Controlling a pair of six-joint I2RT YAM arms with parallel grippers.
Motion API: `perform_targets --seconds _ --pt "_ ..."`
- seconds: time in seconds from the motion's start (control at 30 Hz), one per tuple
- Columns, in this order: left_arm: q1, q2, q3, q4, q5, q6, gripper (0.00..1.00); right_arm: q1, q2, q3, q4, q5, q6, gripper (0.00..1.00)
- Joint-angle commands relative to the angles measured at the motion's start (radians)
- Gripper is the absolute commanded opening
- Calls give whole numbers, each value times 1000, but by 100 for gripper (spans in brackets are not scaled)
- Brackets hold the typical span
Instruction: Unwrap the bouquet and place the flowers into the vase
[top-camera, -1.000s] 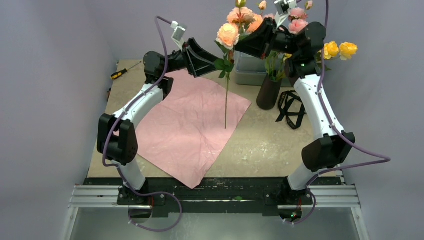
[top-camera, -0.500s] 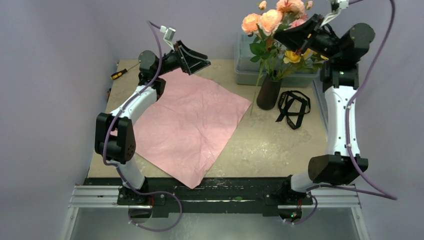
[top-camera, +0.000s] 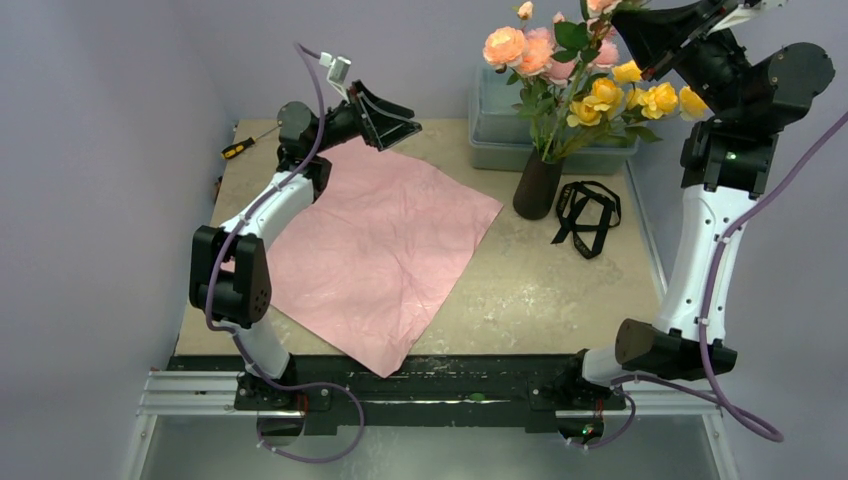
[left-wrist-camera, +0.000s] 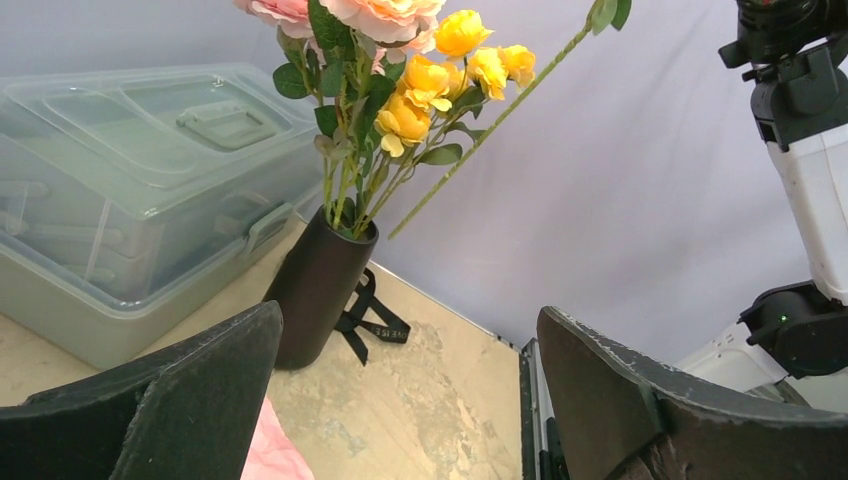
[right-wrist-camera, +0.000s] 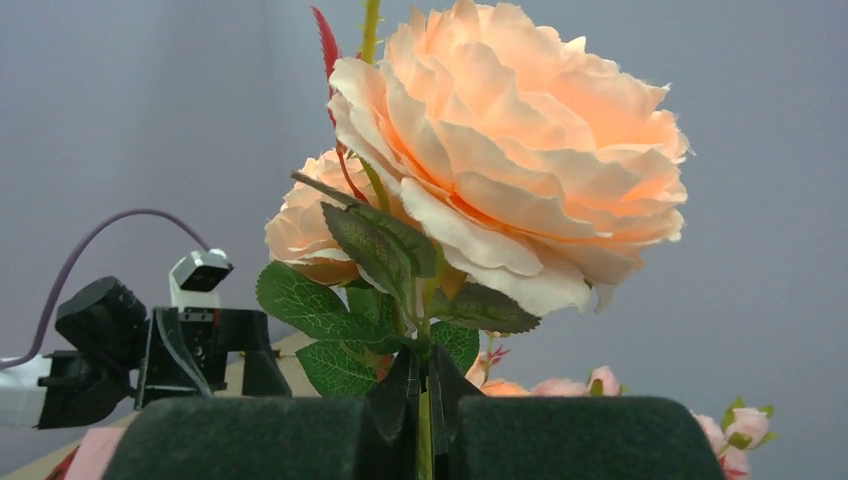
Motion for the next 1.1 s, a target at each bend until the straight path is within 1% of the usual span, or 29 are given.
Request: perform_targets --seconds 0.0,0.2,0.73,1.07 --pt "0 -52 -11 36 -1 34 100 -5 24 52 49 122 -40 0" --pt "2 -67 -26 27 -1 52 100 -5 49 58 57 159 -35 0" --pt "3 -29 0 76 4 10 100 -5 7 -106 86 193 -142 0" --pt "4 -21 -1 66 2 13 100 -6 -7 -186 71 229 -156 0"
